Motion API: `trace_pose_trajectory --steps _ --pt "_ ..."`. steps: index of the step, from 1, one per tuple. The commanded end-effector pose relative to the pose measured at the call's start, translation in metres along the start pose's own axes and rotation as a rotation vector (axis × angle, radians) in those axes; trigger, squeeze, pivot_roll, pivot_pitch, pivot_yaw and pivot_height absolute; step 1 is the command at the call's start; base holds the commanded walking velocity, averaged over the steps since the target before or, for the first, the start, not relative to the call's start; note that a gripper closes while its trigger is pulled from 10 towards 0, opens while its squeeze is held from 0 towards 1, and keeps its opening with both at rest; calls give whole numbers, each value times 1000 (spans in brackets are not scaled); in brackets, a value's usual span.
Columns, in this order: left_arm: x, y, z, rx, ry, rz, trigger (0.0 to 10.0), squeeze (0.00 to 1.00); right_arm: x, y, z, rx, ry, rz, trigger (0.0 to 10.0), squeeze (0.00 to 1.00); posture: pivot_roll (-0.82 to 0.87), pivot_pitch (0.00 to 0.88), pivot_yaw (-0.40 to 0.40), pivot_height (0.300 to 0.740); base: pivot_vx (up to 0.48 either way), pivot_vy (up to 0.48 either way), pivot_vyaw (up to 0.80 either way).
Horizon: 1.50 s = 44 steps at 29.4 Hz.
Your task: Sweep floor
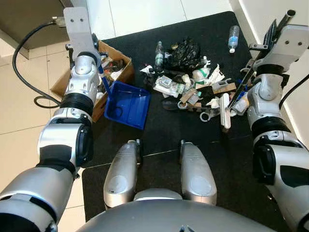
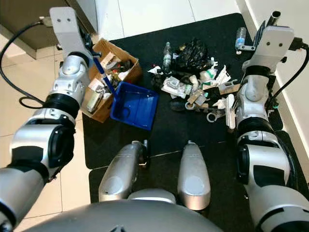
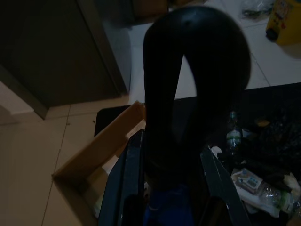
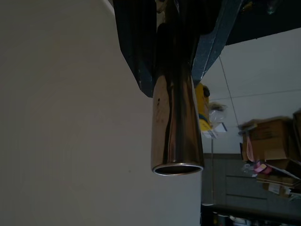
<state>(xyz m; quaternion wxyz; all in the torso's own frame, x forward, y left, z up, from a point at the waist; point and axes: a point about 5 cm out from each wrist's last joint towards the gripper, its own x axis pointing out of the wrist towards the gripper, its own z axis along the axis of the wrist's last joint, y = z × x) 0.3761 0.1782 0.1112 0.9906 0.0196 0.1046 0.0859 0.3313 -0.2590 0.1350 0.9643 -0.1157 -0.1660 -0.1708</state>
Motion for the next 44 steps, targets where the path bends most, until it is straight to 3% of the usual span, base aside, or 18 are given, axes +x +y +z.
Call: trace_pose_trajectory --steps 1,11,20,25,33,44 --pt "-2 -2 -9 -8 29 -9 10000 0 -2 -5 -2 -32 -3 -13 10000 0 24 133 137 740 0 0 0" --pt "-5 -21 -14 -21 42 -27 10000 0 -11 -19 -11 -92 27 -120 10000 0 15 162 138 740 0 0 0" --pt "-5 -24 -12 51 22 -28 10000 0 -12 -12 -9 -73 11 -119 10000 0 4 198 168 740 0 0 0" --pt "-6 -22 -15 6 13 -26 10000 0 -15 -10 -12 -54 24 -130 10000 0 10 209 173 740 0 0 0" --pt "-3 -22 -1 -180 -51 -4 10000 0 -16 -4 -16 -24 59 -130 10000 0 8 230 156 740 0 0 0" --pt "-6 -35 -9 -140 -23 -34 10000 0 -10 17 -17 -3 112 -69 10000 0 37 266 147 740 0 0 0"
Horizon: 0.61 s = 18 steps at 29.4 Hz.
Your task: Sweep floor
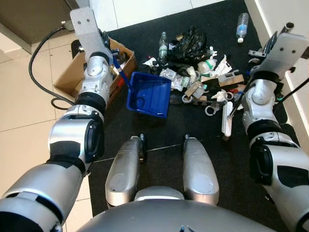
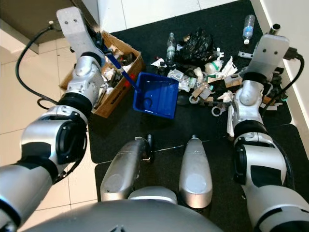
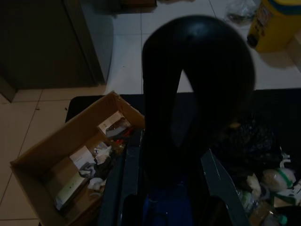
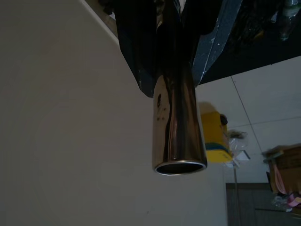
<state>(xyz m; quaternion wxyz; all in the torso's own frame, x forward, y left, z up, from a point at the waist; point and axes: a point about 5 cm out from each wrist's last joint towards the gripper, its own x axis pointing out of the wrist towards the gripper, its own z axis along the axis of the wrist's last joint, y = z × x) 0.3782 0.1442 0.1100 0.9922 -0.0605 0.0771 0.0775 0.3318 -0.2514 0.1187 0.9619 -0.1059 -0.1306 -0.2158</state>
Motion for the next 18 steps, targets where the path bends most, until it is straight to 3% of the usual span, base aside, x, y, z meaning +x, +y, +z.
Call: trace_pose_trajectory --steps 1,4,8,13,18 --pt "-3 0 -9 22 19 -1 10000 0 -3 7 -4 4 31 14 10000 0 37 266 147 740 0 0 0" --pt "-3 0 -10 29 17 -4 10000 0 -1 8 -2 6 28 13 10000 0 44 280 153 740 0 0 0" --pt "2 5 6 29 -28 4 10000 0 8 4 7 -1 -13 -2 10000 0 48 281 160 740 0 0 0" --pt "11 39 33 63 -70 77 10000 0 13 -18 10 -42 -44 -45 10000 0 50 270 169 740 0 0 0" --pt "11 47 37 56 -73 94 10000 0 13 -22 9 -50 -41 -57 10000 0 55 268 172 740 0 0 0"
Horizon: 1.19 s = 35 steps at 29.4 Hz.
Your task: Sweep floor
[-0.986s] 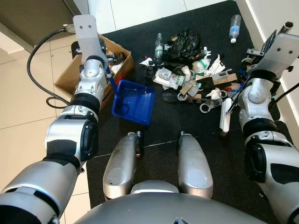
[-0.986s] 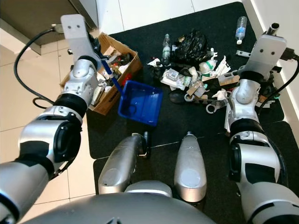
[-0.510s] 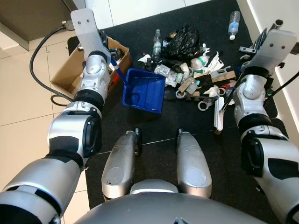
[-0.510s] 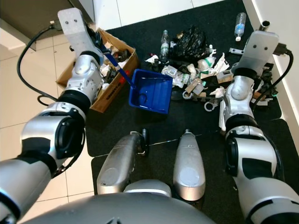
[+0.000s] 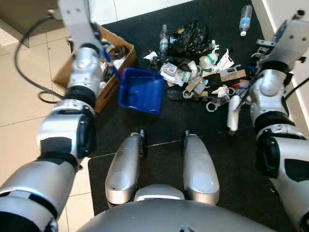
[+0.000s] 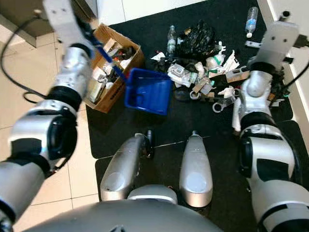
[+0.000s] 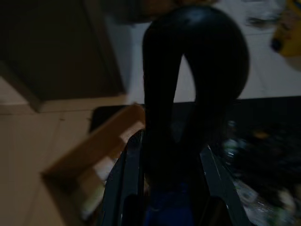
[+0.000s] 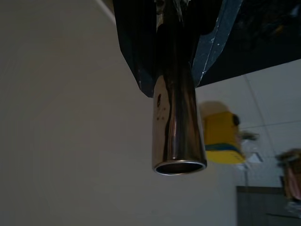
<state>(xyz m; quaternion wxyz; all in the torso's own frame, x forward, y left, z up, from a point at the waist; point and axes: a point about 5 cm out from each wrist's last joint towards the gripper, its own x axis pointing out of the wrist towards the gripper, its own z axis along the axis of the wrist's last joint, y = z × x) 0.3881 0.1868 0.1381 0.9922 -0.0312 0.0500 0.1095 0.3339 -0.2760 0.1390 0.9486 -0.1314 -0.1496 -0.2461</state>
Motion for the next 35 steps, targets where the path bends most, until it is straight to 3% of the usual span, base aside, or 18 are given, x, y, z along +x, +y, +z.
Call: trace_pose_trajectory --steps 1,5,11,19,31,35 --pt "1 13 4 -3 -15 32 10000 0 -4 -1 -4 -4 6 -1 10000 0 59 267 174 740 0 0 0" --pt "1 13 3 7 -3 14 10000 0 -4 -2 -5 -11 14 -3 10000 0 67 263 173 740 0 0 0" --pt "-5 -8 -16 -28 46 -41 10000 0 -4 10 -2 5 13 19 10000 0 44 259 166 740 0 0 0" --pt "-16 -30 -42 24 125 -125 10000 0 -4 14 -1 8 10 39 10000 0 20 255 161 740 0 0 0" --pt "-24 -25 -62 60 184 -115 10000 0 -5 14 -2 9 14 38 10000 0 28 258 164 740 0 0 0" --pt "-28 -31 -69 -46 225 -135 10000 0 -6 16 -3 23 27 34 10000 0 37 263 161 740 0 0 0"
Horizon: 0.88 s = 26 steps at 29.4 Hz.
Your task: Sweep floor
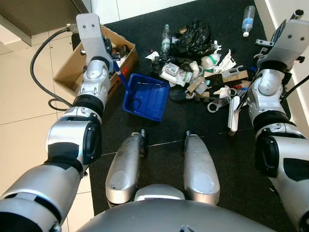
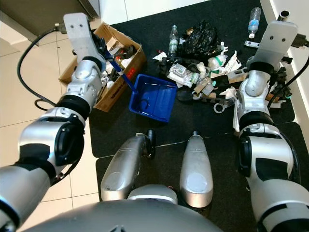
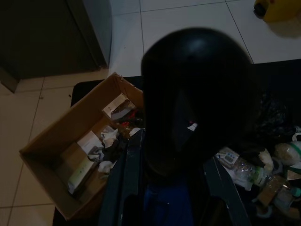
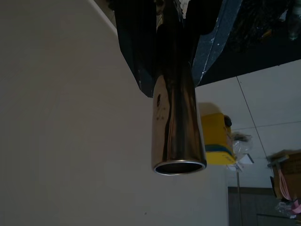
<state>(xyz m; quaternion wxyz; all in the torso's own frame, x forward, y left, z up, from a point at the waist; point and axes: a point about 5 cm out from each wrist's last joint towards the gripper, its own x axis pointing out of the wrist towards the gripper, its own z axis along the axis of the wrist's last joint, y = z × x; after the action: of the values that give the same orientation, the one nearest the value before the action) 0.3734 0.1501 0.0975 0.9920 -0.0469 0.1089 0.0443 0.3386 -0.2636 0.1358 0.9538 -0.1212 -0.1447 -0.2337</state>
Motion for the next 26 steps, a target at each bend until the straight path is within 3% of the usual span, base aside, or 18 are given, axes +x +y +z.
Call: trace_pose_trajectory --steps 1,5,10,12,13,16,23,25,26 --pt "-7 -4 -26 -54 100 -16 10000 0 -3 3 -3 8 21 8 10000 0 38 265 160 740 0 0 0" --pt "-7 -12 -26 -45 95 -32 10000 0 -3 14 -4 88 54 37 10000 0 39 266 160 740 0 0 0" --pt "-7 -14 -25 -34 84 -48 10000 0 -9 42 -2 225 100 119 10000 0 71 263 163 740 0 0 0" --pt "-7 -13 -24 -32 78 -50 10000 0 -13 55 -2 339 141 143 10000 0 85 263 162 740 0 0 0" --pt "-7 -13 -24 -32 78 -50 10000 0 -13 55 -2 339 141 143 10000 0 85 263 162 740 0 0 0" --pt "-7 -9 -23 -23 70 -49 10000 0 -20 76 -1 429 172 218 10000 0 97 263 158 740 0 0 0" --pt "-7 -6 -24 -23 70 -38 10000 0 -27 92 2 496 187 295 10000 0 97 263 151 740 0 0 0" --pt "-8 -7 -24 -25 69 -36 10000 0 -37 109 4 542 202 393 10000 0 93 262 148 740 0 0 0" --pt "-8 -7 -24 -25 69 -36 10000 0 -37 109 4 542 202 393 10000 0 93 262 148 740 0 0 0"
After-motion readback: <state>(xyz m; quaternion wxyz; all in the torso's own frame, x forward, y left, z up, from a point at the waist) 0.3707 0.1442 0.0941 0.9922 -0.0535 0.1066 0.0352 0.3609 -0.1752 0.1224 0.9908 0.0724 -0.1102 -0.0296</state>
